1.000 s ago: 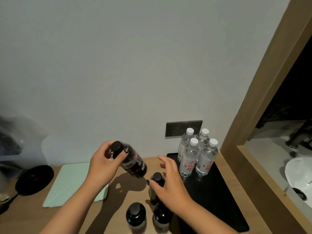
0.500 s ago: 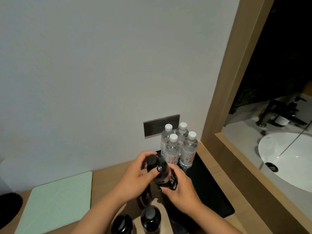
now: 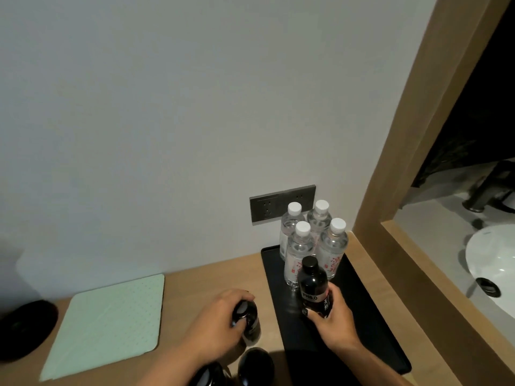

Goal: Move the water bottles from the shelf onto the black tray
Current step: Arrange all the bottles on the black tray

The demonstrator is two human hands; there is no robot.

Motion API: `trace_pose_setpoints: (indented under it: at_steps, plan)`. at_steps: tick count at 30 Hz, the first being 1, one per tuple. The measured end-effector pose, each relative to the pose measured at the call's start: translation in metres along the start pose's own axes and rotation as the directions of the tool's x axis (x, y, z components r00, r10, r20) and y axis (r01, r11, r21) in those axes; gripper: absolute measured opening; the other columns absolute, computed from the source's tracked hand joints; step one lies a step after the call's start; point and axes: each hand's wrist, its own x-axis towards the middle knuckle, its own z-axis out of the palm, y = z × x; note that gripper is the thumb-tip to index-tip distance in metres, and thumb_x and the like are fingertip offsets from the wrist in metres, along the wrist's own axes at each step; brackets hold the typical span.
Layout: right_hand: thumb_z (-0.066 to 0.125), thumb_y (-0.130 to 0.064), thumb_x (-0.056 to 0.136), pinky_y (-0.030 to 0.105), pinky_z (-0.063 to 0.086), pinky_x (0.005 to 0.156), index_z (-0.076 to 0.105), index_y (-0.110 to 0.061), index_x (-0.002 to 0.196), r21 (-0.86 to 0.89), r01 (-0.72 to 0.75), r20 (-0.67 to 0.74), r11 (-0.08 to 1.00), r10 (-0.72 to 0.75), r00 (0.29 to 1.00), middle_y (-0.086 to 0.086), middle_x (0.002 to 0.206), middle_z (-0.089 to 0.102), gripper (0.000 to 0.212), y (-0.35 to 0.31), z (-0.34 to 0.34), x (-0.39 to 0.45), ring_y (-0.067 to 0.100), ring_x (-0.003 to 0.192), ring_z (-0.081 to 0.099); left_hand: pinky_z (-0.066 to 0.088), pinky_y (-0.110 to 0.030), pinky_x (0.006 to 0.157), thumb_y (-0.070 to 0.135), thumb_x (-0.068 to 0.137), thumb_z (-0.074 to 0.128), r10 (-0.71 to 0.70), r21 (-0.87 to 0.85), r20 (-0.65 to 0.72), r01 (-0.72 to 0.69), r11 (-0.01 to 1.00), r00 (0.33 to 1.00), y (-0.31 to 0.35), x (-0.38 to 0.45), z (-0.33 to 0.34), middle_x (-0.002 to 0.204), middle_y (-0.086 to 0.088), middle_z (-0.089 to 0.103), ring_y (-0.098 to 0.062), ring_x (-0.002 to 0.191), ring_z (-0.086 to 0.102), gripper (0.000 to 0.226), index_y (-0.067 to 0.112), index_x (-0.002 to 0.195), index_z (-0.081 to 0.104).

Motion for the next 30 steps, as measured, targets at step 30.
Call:
trace_pose_setpoints:
  at_steps: [30]
  plan:
    - [0.075,0.002,0.072,0.045,0.036,0.11,0.037,-0.01,0.139,0.025,-0.031,0.065,0.999,0.029,0.997,0.014,0.135,0.051,0.079,0.017,0.02,0.04,0.03,0.129,0.046,0.048,-0.014,0.089,0.011,0.083,0.066,-0.208,-0.234,-0.051,0.191,0.953,0.977,-0.002,0.01,0.021,0.102,0.022,0.063,0.012,0.099,0.055,0.035,0.04,0.1,0.056]
